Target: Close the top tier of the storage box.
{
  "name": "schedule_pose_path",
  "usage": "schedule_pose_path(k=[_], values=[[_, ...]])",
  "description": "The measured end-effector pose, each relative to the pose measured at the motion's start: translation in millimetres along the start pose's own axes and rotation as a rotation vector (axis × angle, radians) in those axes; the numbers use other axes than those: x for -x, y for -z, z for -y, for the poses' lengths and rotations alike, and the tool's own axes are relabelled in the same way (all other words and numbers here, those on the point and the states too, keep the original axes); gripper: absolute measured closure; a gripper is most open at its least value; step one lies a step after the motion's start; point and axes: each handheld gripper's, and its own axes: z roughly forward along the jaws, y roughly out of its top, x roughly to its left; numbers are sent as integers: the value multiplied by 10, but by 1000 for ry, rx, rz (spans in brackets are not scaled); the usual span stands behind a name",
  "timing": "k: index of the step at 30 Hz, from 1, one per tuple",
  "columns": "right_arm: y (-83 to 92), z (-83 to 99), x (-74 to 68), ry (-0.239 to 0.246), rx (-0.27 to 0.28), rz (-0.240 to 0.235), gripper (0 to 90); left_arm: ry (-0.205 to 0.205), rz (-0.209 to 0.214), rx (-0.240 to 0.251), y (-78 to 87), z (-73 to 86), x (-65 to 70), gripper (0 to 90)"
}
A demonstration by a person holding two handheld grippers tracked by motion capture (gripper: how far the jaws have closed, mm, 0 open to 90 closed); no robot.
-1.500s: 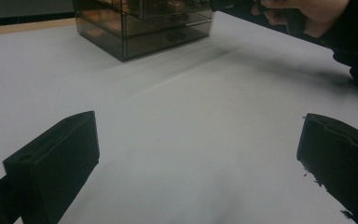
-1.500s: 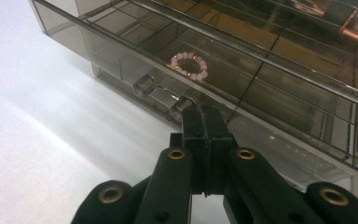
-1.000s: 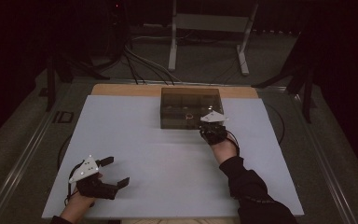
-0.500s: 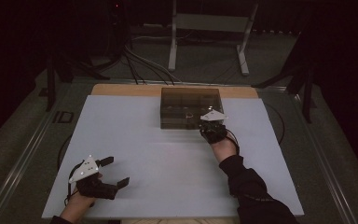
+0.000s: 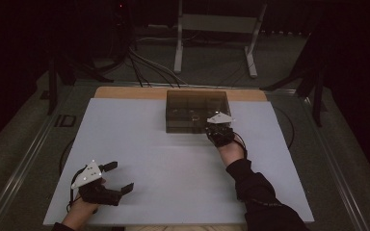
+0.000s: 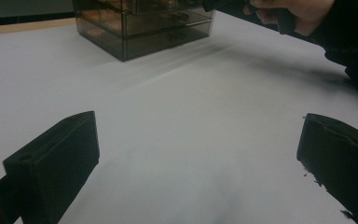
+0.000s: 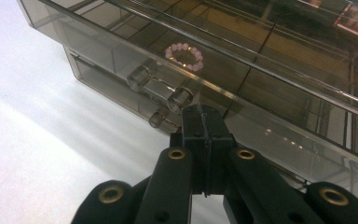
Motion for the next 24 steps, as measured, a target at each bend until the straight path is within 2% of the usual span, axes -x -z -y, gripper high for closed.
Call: schedule_pose_path(k=[24], values=[[-69,-29,58,-10,-13,10,900,-1,1,-1,0,0,1,0]])
